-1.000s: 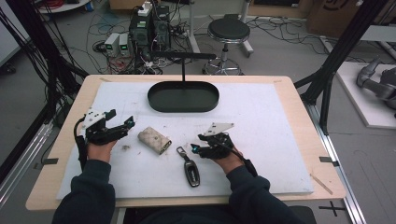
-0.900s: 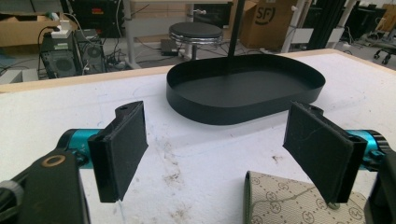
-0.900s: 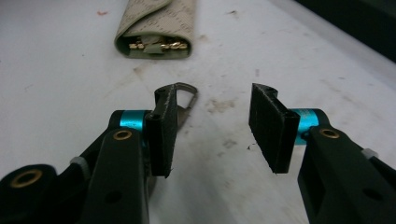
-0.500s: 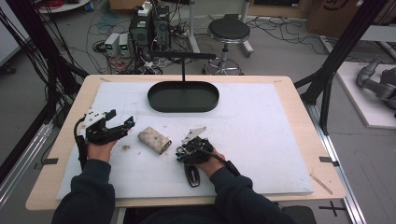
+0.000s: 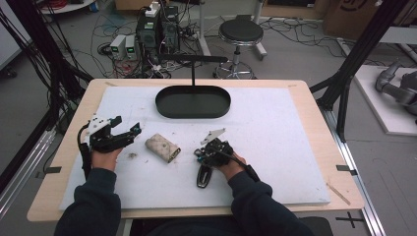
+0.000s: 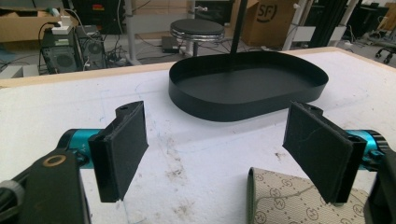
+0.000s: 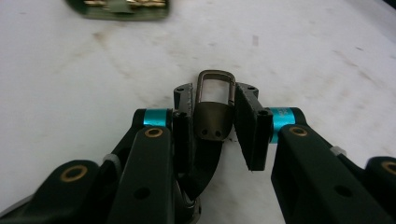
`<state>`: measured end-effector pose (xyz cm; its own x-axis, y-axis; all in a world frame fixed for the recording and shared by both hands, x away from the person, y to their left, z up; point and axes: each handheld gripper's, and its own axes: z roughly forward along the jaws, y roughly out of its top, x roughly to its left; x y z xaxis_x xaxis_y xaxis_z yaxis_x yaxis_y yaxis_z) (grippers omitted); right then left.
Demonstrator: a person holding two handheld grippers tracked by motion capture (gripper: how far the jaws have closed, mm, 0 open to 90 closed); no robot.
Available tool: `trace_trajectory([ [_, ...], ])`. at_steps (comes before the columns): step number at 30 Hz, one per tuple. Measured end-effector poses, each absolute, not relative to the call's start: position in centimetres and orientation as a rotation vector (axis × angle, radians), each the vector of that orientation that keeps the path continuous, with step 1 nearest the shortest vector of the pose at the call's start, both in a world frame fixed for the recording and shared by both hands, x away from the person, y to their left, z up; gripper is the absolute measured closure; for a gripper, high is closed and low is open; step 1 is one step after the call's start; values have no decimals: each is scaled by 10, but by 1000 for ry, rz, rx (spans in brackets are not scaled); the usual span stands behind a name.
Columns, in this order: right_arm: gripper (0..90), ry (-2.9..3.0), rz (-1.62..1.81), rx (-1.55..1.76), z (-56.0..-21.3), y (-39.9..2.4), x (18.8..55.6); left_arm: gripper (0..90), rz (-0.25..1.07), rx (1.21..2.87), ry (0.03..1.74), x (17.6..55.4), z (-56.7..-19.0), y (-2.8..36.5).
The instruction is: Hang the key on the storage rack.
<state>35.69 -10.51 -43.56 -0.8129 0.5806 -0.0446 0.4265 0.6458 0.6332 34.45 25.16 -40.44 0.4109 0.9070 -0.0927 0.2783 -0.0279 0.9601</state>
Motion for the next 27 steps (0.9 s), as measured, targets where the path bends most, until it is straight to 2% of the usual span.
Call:
trace_trajectory([
  [12,702,2544,921,892,-435,-125,385,215,708,1559,1084,345,-405,252],
  [13,681,2535,928,904,-435,-125,385,216,707,1558,1086,345,-405,252],
  [14,539,2521,937,923,-434,-124,383,216,706,1558,1086,345,-405,252],
  [15,436,2507,944,947,-433,-124,382,219,703,1557,1089,345,-405,252],
  [18,296,2439,938,1018,-427,-122,370,219,705,1560,1089,345,-405,252],
  [22,217,2422,925,1064,-427,-118,352,221,702,1559,1087,345,-405,251],
  [27,230,2526,849,1106,-436,-115,343,227,701,1563,1088,345,-405,251],
])
